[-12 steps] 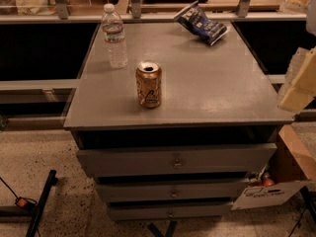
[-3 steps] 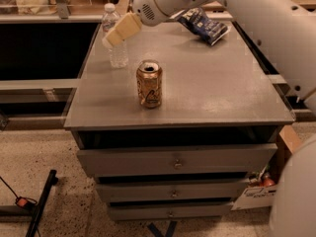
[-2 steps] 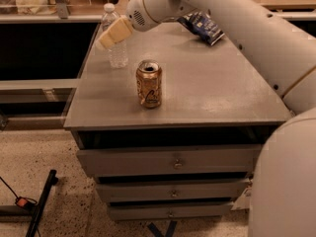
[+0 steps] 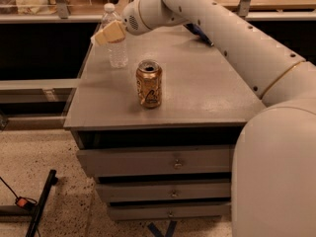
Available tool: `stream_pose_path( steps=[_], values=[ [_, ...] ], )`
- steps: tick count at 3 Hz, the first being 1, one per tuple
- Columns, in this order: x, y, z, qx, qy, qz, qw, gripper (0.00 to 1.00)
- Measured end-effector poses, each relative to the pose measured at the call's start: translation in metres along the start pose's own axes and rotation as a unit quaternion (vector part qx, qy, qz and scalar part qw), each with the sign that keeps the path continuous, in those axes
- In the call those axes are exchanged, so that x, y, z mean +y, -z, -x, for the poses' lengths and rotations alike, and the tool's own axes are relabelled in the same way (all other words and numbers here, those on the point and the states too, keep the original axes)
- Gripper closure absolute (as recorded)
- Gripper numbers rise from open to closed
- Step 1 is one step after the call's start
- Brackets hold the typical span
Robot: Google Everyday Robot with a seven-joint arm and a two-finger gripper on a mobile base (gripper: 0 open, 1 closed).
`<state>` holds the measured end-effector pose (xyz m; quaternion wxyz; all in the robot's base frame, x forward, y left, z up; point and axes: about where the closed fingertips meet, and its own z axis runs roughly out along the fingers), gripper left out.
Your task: Pick water bottle
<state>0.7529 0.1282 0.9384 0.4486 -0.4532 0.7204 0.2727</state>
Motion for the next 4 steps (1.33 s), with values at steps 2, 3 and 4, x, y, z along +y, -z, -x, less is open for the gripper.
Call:
stream_pose_path(
  steps=[2,3,4],
  values=[
    [-0.017,-0.009,-0.001,-0.035,-0.026,0.021,0.9988,0.64],
    [-0.018,0.012,0.018,-0.061,-0.026,0.036,0.9972,0.87],
    [-0.008,0.052,0.06,-0.103,0.004,0.056,0.9931,1.0]
  ],
)
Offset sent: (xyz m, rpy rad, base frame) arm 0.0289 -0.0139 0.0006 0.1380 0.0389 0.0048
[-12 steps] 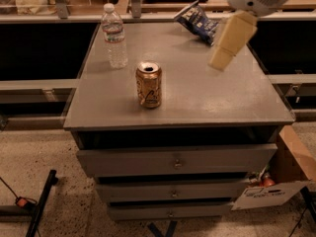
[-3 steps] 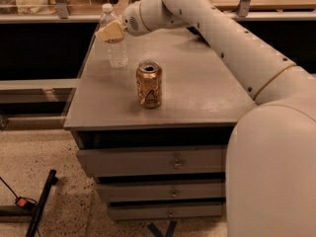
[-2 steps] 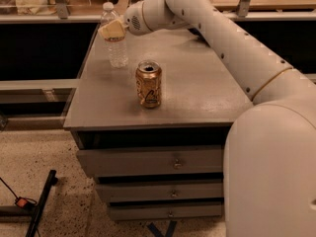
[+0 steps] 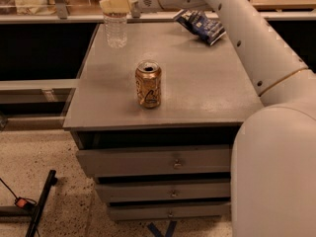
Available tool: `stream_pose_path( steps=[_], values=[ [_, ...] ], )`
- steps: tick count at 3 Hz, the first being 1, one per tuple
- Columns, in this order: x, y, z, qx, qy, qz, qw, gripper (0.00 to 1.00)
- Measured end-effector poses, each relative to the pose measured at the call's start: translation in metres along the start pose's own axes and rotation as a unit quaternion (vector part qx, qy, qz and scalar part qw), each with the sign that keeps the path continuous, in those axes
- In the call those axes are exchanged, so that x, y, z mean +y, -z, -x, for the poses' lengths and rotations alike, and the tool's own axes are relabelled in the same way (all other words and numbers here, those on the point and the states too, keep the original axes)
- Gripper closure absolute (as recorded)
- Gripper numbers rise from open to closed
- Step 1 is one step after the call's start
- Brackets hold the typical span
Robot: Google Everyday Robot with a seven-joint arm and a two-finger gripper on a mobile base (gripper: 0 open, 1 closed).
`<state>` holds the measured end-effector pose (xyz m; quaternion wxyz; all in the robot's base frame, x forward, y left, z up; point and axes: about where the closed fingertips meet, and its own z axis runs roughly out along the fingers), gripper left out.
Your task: Pick water bottle
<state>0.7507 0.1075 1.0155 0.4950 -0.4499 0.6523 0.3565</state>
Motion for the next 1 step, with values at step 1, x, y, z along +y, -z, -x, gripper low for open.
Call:
stream_pose_path(
  steps=[1],
  values=[
    [0.0002,-0.001,0.0023,-0.002,0.001,0.002,1.0,1.0]
  ],
)
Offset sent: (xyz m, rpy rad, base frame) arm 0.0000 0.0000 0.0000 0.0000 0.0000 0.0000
